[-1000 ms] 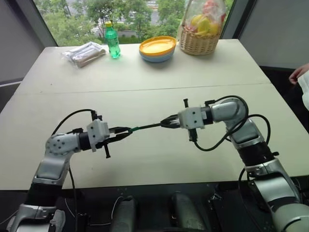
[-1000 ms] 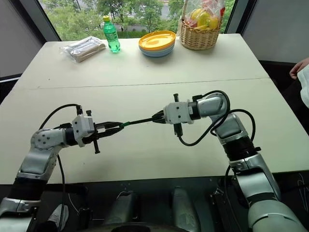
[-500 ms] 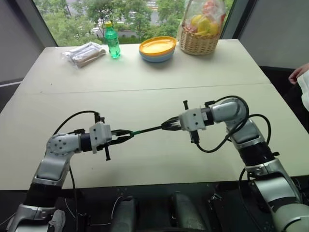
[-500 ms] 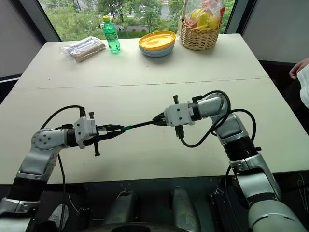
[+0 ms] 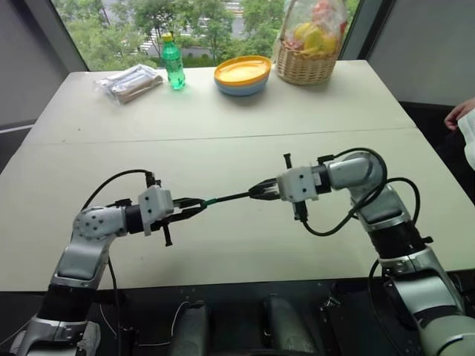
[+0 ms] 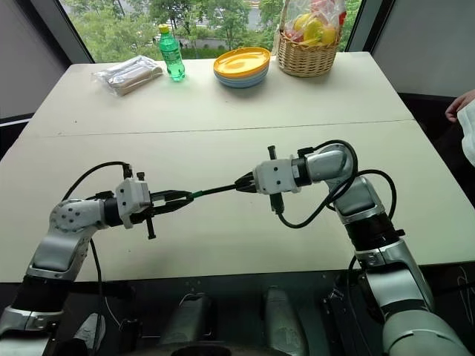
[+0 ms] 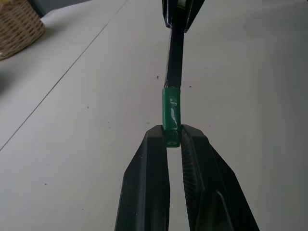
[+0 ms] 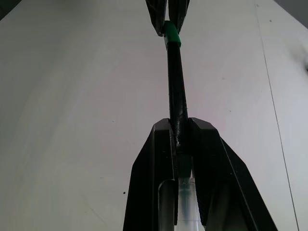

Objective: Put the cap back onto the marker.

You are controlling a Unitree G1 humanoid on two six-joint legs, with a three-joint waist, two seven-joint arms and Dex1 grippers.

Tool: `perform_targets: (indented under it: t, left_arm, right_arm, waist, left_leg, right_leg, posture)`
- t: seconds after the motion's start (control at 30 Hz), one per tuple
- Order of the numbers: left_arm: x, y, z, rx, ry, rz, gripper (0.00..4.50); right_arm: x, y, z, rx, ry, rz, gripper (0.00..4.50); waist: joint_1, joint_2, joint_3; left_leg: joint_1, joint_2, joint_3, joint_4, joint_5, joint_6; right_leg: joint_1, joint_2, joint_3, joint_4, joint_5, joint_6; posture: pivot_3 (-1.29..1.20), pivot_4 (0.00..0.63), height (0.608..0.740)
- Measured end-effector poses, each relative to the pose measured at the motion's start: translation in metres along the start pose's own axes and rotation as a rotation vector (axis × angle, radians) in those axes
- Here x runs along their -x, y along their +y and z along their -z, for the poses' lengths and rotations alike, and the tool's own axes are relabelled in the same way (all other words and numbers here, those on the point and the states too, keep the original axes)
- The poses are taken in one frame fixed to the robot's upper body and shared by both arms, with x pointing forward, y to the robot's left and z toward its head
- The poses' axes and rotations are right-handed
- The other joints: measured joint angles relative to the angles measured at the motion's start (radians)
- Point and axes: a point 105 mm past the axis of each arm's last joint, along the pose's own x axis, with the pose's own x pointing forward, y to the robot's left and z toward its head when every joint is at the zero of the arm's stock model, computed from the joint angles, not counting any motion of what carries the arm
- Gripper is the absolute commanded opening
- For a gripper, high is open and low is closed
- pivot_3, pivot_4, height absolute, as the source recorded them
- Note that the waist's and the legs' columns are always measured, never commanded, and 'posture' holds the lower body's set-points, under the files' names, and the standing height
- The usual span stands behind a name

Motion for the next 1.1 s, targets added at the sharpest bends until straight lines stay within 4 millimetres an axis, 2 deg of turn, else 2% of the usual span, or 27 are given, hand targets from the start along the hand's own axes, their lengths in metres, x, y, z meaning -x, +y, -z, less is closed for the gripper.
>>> perform_targets:
  t: [0.33,0.83,1.1]
  left_arm:
    - [-0.001,-0.001,0.0,-0.002,-0.004,0.005,0.0]
    - [0.001,0.002,-0.013,-0.033,-0.037,-0.007,0.0]
    - [0.003,-0.006,-0.014,-0.013,-0.045,0.011,0.0]
  right_arm:
    - [0.001,0.001,0.0,-0.006,-0.007,-0.003,0.05]
    - [0.009,-0.003,-0.004,0.013,-0.057,0.021,0.05]
    - [0.009,0.001,-0.001,0.002,-0.092,-0.009,0.05]
  waist:
    - [0.0,0.0,0.0]
    - [0.0,0.0,0.0]
    - [0.0,0.0,0.0]
  left_leg:
    - [0.0,0.0,0.0,0.0,0.0,0.0]
    - [0.0,0.0,0.0,0.0,0.0,0.0]
    - [0.0,0.0,0.0,0.0,0.0,0.0]
  right_leg:
    - [0.0,0.0,0.0,0.0,0.0,0.0]
    - [0.0,0.0,0.0,0.0,0.0,0.0]
    - [0.001,0.0,0.0,0.0,0.0,0.0]
  posture:
    - [0.0,0.15,0.74]
    - [0.0,0.15,0.74]
    - [0.0,0.15,0.74]
